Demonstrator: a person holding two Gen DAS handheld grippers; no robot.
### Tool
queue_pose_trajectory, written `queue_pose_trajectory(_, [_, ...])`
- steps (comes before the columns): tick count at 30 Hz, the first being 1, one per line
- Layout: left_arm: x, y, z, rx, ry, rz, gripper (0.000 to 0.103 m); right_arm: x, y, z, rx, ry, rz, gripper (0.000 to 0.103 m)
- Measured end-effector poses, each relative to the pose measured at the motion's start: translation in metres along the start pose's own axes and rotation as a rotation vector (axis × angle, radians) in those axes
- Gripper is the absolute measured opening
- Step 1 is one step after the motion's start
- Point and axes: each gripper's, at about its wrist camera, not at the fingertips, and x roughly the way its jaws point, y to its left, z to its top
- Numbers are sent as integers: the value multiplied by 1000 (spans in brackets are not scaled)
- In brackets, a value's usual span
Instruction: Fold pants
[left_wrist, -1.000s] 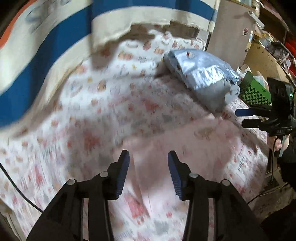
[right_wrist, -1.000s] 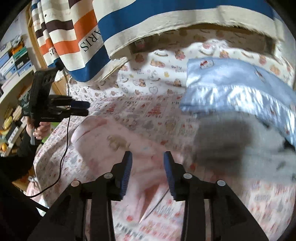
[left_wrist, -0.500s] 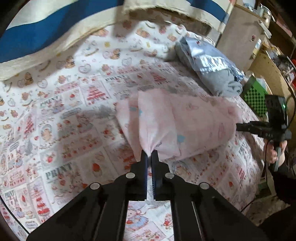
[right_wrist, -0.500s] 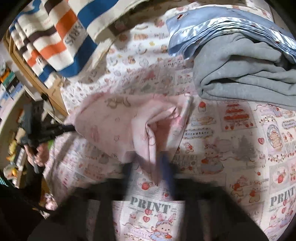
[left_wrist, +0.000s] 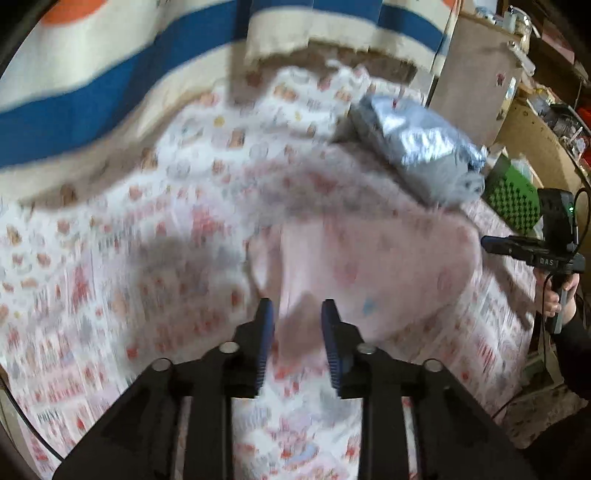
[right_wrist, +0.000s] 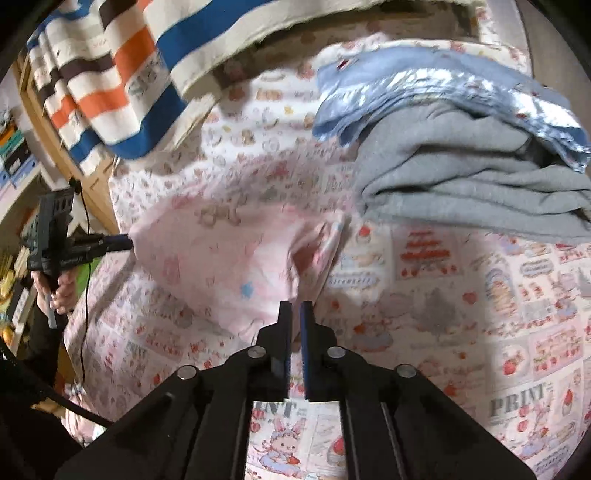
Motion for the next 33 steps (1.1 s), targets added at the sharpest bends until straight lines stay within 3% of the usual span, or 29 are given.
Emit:
queue_pose_trajectory(1, [1,-1,8,3,-6,-4,30,-1,-3,4,23,-20,5,43])
queue_pose_trajectory(2, [3,-1,17,3,-12,-18,32,-3,-6,9,51,-48,15,56])
queue_pose_trajectory(4, [14,3,29,-22,-1,-41,39,0,-16,21,115,-74,70,57])
queue_pose_trajectory(6, [33,13,39,-74,41,-75,39,14,-28,31,215,-36,145,56])
queue_pose_trajectory(9, [58,25,44,-152,90,-89,38,37,-42,36,351,29,195,49])
queue_pose_trajectory(11, [66,25,44,-151,98,-100,38,54,-43,36,372,90,215,33])
queue_pose_trajectory(12, [68,23,44,-141,96,-95,34,61,-42,35,371,117,210,30])
queue_pose_trajectory(13, [69,21,44,-134,89,-89,15,66,-41,34,375,124,187,16])
queue_pose_trajectory(14, [68,19,46,-127,75,-71,5,68,-42,33,382,113,177,5])
queue_pose_trajectory(16, [63,16,50,-121,34,-7,4,64,-42,36,382,51,173,5])
queue_pose_trajectory(21, [45,0,60,-40,-67,27,4,51,-23,51,255,-46,120,3])
queue_pose_trajectory(24, [50,3,64,-34,-52,76,4,46,-14,58,171,-89,25,3])
queue_pose_trajectory(26, [64,9,60,-51,-2,101,5,52,-13,58,153,-61,-47,3])
queue_pose_trajectory(28, [79,15,52,-58,53,130,10,63,-16,53,151,-13,-81,3])
queue_pose_trajectory(30, [84,16,45,-38,58,178,11,65,-19,48,152,-5,-92,3])
queue_pose_trajectory(32, [80,16,41,-32,41,199,30,56,-19,47,149,-45,-106,3])
queue_pose_trajectory(33, [74,17,40,-45,22,193,33,48,-17,48,136,-75,-117,3])
